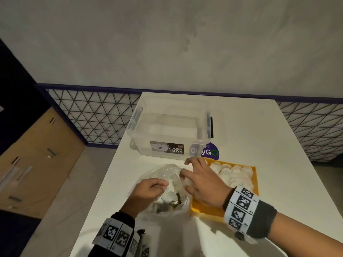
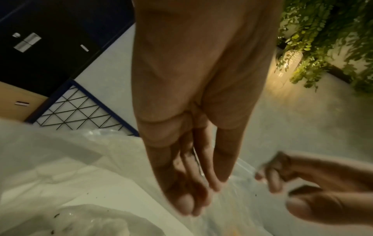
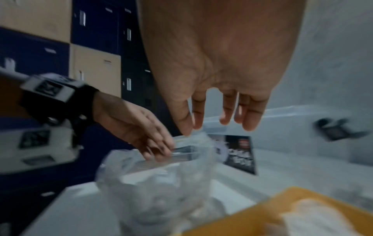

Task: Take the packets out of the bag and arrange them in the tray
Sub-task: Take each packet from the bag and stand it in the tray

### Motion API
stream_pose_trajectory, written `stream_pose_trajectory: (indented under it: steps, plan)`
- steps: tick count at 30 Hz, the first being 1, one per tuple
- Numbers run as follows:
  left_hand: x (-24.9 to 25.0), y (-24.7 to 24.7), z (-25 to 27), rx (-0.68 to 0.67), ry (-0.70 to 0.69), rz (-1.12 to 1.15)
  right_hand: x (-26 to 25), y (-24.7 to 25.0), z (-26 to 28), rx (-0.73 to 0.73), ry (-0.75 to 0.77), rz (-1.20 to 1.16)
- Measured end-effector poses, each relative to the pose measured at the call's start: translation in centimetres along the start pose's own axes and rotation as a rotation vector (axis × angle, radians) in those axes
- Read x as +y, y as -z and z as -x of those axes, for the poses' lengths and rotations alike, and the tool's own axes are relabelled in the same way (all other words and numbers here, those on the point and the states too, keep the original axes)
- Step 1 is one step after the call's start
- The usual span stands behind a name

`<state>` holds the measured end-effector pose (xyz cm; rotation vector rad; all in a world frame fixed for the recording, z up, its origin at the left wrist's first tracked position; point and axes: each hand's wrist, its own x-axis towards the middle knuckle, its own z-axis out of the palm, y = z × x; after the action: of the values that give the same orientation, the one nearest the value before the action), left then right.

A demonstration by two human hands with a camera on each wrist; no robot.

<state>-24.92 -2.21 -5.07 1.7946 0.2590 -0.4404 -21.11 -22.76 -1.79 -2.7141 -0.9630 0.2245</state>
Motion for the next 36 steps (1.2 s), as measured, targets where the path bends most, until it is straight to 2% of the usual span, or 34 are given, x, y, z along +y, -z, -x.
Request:
stream_pose_trajectory:
  steps: [3, 5, 7, 10, 12, 15, 20, 22, 27, 31, 34, 36]
  plan:
    - [-1.1, -0.4, -1.2, -0.135, 0.077, -0.406, -1.8, -2.2, -1.7, -0.216, -0.053, 0.036]
    - [-2.0, -0.2, -1.8, -0.089, 0.146, -0.612, -1.5, -3.4, -2.6, -0.303, -0.101, 0.125]
    - [-3.3, 0.5, -2.1, -0.028, 0.141, -0.793, -0.9, -3.8, -3.1, -0.339, -0.147, 0.161]
    - [-4.3, 0.5, -2.0, 0.029, 0.119, -0.995, -0.8, -3.4, -3.4, -0.394, -0.229, 0.004]
    - [-3.9, -0.1, -1.8, 0.049, 0.152, -0.931, -1.4, -3.0, -3.3, -0.424, -0.25, -0.112]
    - [-2.9, -0.4, -2.0, -0.001, 0.136, -0.806, -1.9, -2.7, -3.3, -0.388, -0.189, -0.274]
    - [-2.7, -1.4, -3.5, -0.02, 0.0, -0.709, -1.3, -2.8, -3.2, -0.299, -0.128, -0.372]
    - [-3.0, -2.2, -4.1, 0.023, -0.021, -0.739, -1.4, -2.8, -3.1, -0.297, -0.112, -0.39]
    - [-3.4, -3.6, -4.4, 0.132, -0.035, -0.988, -1.6, -2.4, -2.9, -0.282, -0.113, -0.413]
    - [-3.4, -3.4, -4.5, 0.129, -0.09, -0.954, -1.4, -2.3, -3.0, -0.269, -0.112, -0.405]
    - [-3.0, -2.7, -4.3, 0.138, -0.062, -0.842, -1.0, -2.2, -3.0, -0.26, -0.135, -0.356]
    - [-3.1, -2.0, -4.1, 0.128, -0.032, -0.613, -0.7, -2.2, -3.1, -0.266, -0.149, -0.319]
